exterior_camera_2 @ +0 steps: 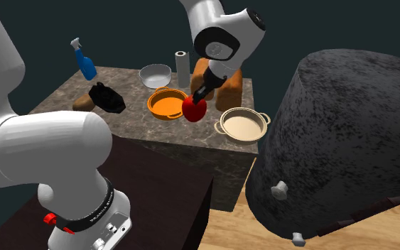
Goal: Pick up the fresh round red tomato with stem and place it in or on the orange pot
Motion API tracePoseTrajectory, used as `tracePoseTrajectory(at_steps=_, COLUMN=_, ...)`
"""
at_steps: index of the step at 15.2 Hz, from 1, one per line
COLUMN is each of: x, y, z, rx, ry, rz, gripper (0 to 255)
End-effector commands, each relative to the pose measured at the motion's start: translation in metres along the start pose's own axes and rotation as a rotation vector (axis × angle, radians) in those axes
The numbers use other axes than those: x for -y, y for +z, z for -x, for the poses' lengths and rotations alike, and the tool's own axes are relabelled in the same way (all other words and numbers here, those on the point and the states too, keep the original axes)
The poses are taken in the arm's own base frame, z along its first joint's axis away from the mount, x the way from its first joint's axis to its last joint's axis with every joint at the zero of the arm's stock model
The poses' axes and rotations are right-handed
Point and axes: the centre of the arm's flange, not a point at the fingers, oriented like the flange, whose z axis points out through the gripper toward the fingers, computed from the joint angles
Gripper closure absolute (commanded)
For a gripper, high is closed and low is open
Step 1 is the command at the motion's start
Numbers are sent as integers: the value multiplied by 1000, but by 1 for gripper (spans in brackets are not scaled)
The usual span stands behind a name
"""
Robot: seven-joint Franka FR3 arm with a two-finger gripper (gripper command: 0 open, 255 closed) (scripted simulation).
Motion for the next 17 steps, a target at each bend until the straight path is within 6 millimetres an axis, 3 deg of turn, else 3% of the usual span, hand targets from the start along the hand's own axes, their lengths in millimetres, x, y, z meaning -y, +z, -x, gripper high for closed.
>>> tracePoseTrajectory(at_steps=1, x=2, y=-8, z=-4, rx=0, ry=0, rz=-1, gripper=255)
tracePoseTrajectory(at_steps=17, x=-60, y=29, z=-203, rx=0, ry=0, rz=-1, gripper=255)
